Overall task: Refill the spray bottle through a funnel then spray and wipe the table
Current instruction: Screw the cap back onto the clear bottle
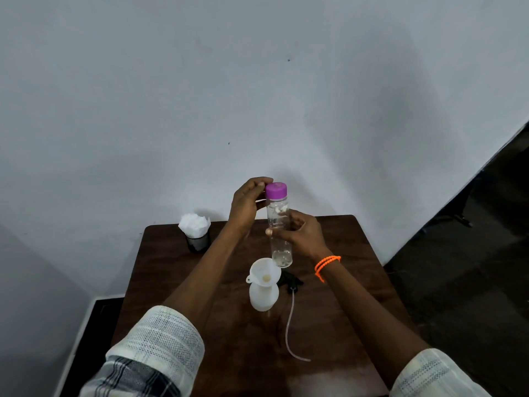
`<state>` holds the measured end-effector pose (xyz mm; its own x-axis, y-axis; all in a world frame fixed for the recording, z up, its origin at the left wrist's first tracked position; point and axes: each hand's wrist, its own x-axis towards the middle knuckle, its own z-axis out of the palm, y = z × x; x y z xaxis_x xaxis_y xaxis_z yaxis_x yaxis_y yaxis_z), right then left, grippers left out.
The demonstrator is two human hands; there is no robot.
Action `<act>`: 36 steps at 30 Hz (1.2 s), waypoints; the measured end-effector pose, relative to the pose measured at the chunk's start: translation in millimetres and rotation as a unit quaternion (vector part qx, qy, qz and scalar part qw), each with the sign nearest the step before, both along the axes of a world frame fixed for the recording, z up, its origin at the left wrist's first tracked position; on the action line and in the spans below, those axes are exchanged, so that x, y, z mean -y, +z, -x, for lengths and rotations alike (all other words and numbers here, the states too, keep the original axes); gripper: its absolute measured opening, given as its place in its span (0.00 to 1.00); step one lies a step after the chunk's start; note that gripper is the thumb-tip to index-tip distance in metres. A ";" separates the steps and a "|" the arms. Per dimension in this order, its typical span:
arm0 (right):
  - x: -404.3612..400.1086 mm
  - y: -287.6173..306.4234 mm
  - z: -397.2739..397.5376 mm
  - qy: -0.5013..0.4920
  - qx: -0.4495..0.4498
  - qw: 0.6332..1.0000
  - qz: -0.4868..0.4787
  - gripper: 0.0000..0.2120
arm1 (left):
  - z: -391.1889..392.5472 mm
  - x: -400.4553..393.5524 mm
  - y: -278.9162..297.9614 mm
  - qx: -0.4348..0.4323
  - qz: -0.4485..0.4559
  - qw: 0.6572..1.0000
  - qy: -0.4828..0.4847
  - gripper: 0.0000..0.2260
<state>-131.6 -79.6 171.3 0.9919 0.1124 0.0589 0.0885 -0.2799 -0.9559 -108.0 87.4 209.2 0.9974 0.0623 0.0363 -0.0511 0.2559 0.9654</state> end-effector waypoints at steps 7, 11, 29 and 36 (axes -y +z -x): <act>-4.6 0.7 0.7 0.005 0.016 1.000 -0.009 0.21 | -1.2 3.0 -0.8 0.021 -0.076 0.997 0.014 0.22; -3.2 0.3 -2.9 0.000 0.009 1.000 -0.023 0.21 | -5.1 -3.9 -6.4 0.010 -0.028 0.999 0.032 0.18; -7.8 0.9 -3.2 -0.004 0.008 0.999 -0.053 0.21 | 1.8 -1.8 -2.3 0.031 0.007 0.999 -0.027 0.17; -10.2 3.0 -1.3 -0.012 -0.003 0.996 -0.084 0.20 | -5.0 -5.3 -9.1 0.030 -0.013 0.999 0.009 0.10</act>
